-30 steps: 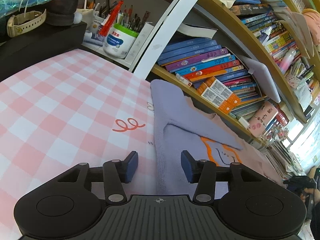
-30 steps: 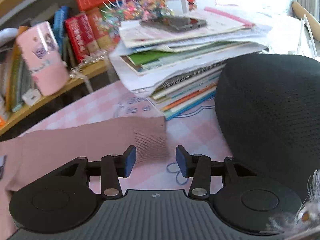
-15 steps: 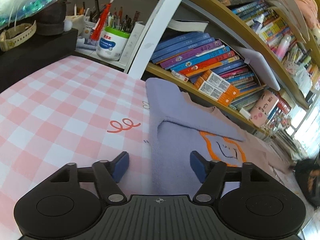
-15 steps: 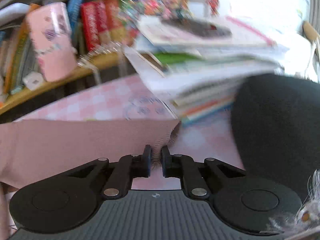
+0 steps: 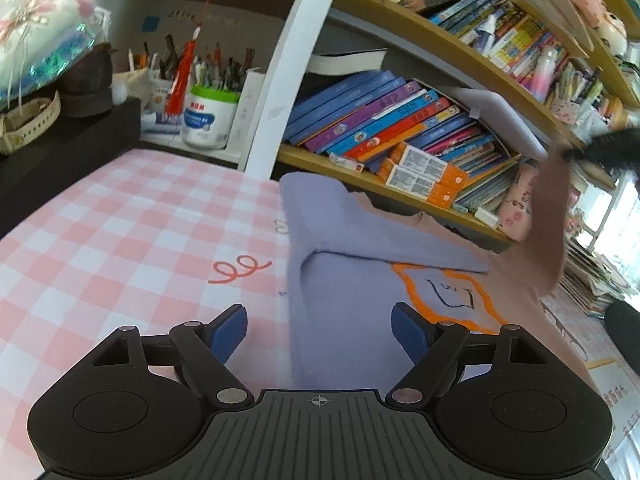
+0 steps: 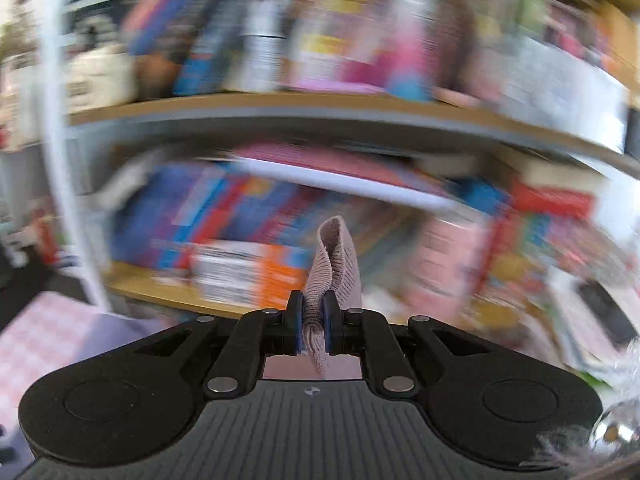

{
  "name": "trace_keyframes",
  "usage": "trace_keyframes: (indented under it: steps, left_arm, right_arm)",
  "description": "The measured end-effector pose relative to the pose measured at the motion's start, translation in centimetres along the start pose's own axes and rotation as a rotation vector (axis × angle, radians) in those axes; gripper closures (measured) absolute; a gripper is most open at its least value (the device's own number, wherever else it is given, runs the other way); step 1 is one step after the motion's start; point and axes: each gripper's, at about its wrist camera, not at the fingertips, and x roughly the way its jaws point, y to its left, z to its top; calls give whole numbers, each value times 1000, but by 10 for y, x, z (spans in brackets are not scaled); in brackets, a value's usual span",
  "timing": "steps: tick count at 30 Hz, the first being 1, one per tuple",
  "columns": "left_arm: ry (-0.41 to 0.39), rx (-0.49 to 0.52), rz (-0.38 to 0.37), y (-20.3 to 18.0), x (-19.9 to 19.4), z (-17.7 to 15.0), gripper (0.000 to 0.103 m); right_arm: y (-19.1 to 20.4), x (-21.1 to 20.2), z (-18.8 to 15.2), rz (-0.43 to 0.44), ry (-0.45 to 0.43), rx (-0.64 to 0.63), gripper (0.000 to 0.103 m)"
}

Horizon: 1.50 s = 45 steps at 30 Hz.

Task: Fold clothes
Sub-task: 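Grasp the mauve sleeve cuff with the right tool and fold it across the body, then grasp the sweater hem with the left tool while the right tool grasps the hem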

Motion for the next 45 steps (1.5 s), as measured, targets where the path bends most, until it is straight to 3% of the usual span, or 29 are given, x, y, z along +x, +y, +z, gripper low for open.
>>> trace_keyframes:
  steps: [4, 10, 16, 19, 22, 27, 34, 40, 45]
  left_arm:
    - [-6, 0, -6, 0, -1, 0, 22]
    - [-6, 14, -16, -2, -2, -1, 22]
    - [-10, 24, -39, -4, -4, -2, 21]
    - [6, 5, -57, 0, -2, -2, 21]
    - [27, -28, -80, 6, 2, -2, 21]
    - [57, -106, -107, 18, 7, -2, 21]
    - [56, -180, -146, 28, 11, -2, 21]
    - [45, -168, -63, 23, -7, -9, 21]
    - [80, -193, -87, 14, -37, -24, 21]
  right_arm:
    - [67, 17, 12, 100, -1, -69, 94]
    - [129, 50, 11, 144, 50, -137, 94]
    - [152, 81, -3, 161, 124, -148, 94]
    - [154, 86, -8, 202, 154, -107, 87]
    - [157, 73, -10, 214, 127, -120, 85]
    - [140, 28, -21, 255, 106, -136, 85]
    - [66, -61, -88, 252, 160, -72, 80]
    - [-8, -113, -183, 227, 294, 131, 73]
    - [-46, -128, -235, 274, 343, 325, 71]
